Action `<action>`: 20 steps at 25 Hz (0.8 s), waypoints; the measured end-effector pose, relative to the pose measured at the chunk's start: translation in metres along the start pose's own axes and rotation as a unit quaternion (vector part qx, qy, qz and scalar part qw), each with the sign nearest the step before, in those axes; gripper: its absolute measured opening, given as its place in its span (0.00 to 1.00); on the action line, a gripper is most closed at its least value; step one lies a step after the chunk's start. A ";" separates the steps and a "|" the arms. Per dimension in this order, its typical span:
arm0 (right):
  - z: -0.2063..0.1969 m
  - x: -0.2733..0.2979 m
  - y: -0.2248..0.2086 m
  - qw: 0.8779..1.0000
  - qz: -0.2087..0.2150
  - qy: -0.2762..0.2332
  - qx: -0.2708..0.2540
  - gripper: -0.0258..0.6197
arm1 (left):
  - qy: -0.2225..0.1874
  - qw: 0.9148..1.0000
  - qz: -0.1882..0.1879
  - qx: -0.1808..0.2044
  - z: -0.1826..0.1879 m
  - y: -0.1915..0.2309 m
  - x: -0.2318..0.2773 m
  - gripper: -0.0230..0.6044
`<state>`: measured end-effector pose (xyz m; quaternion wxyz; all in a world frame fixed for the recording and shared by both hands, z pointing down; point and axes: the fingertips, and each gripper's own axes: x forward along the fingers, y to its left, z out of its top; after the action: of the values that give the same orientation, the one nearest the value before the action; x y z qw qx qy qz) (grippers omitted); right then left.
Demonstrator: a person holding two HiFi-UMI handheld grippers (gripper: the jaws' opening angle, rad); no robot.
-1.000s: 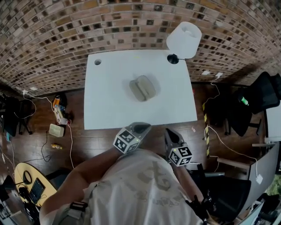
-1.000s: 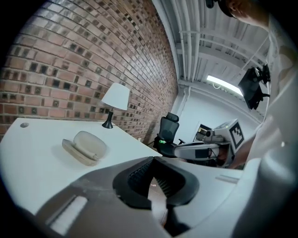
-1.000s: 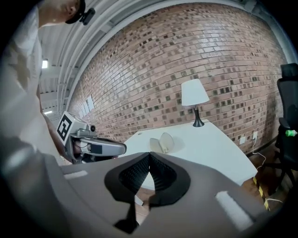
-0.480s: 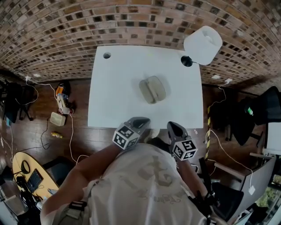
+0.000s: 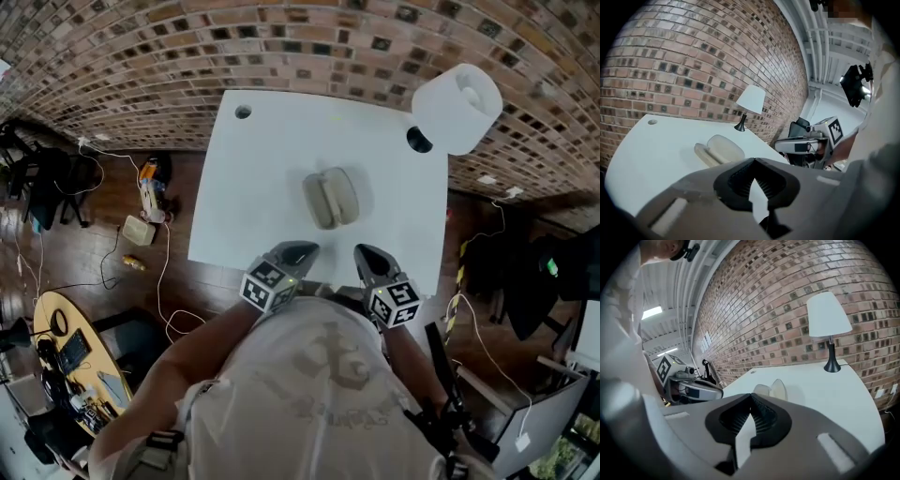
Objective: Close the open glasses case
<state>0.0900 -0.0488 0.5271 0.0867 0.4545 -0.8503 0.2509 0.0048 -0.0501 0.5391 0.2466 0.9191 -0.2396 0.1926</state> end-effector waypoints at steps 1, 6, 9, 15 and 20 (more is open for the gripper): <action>0.002 0.001 -0.006 1.000 0.005 0.000 0.000 0.05 | 0.000 1.000 0.005 0.000 0.002 0.000 0.005 0.04; 0.004 0.006 -0.037 0.999 0.032 0.006 0.011 0.05 | 0.015 0.999 0.030 -0.006 0.008 -0.005 0.025 0.04; 0.002 0.011 -0.047 0.998 0.052 0.016 0.009 0.05 | 0.014 0.998 0.052 -0.015 0.012 -0.002 0.031 0.04; 0.001 0.026 -0.051 0.996 0.083 0.034 -0.001 0.05 | 0.012 0.996 0.077 -0.040 0.004 -0.002 0.031 0.04; 0.001 0.034 -0.054 0.996 0.080 0.041 -0.003 0.05 | 0.016 0.995 0.082 -0.049 0.003 0.006 0.034 0.04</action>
<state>0.1150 -0.0990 0.5573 0.1027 0.3736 -0.8805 0.2730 0.0300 -0.0679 0.5548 0.2787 0.8800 -0.3188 0.2151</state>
